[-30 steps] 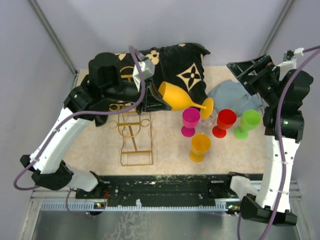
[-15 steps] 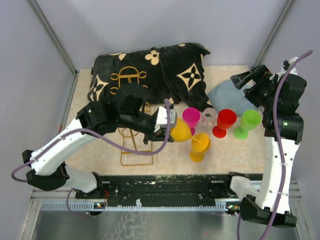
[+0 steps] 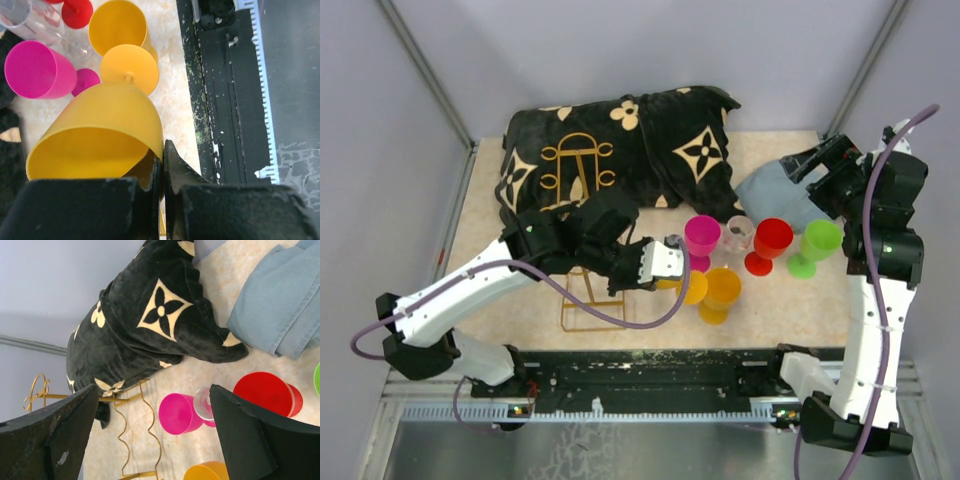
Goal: Take the wine glass off the wine glass rack
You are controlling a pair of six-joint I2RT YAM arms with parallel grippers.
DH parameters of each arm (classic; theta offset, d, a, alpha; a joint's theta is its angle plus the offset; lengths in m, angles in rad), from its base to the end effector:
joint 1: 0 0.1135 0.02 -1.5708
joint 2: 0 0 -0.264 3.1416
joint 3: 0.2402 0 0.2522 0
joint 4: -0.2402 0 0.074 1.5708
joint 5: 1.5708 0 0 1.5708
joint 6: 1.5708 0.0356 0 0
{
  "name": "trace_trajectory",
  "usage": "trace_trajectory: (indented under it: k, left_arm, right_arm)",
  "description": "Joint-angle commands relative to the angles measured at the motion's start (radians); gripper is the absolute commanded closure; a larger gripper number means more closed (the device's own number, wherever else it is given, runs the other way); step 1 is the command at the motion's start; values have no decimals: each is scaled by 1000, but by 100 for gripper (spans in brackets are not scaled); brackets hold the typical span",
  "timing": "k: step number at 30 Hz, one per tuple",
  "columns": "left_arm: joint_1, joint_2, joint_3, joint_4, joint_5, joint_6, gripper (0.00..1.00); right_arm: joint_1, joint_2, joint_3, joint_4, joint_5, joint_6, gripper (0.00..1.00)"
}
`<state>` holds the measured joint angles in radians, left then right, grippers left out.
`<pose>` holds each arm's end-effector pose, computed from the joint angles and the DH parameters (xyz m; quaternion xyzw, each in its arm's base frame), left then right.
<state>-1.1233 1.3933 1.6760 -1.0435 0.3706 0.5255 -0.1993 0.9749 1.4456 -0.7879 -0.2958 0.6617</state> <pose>0.1050 -0.2486 0.4254 0.7125 0.5601 -0.2759 0.3202 0.1644 -0.0226 0.4629 0.2558 0.7640 0.2491 0.5374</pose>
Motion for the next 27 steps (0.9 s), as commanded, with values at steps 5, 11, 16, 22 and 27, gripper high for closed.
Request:
trace_trajectory:
  k: [5, 11, 16, 22, 27]
  left_arm:
    - [-11, 79, 19, -83, -65, 110, 100]
    - [-14, 201, 101, -150, -83, 157, 100]
    - [-15, 252, 94, -154, -72, 205, 100]
    - [-15, 324, 113, -192, -65, 248, 100]
    - [-15, 371, 138, -226, -59, 275, 100]
  right_arm:
    - [-3, -26, -55, 74, -16, 6, 7]
    - [-3, -40, -77, 78, -19, 3, 7]
    - [-2, -42, -66, 64, -19, -9, 7]
    - [-3, -48, -61, 59, -31, 2, 7]
    - [-3, -61, -60, 45, -24, -1, 7]
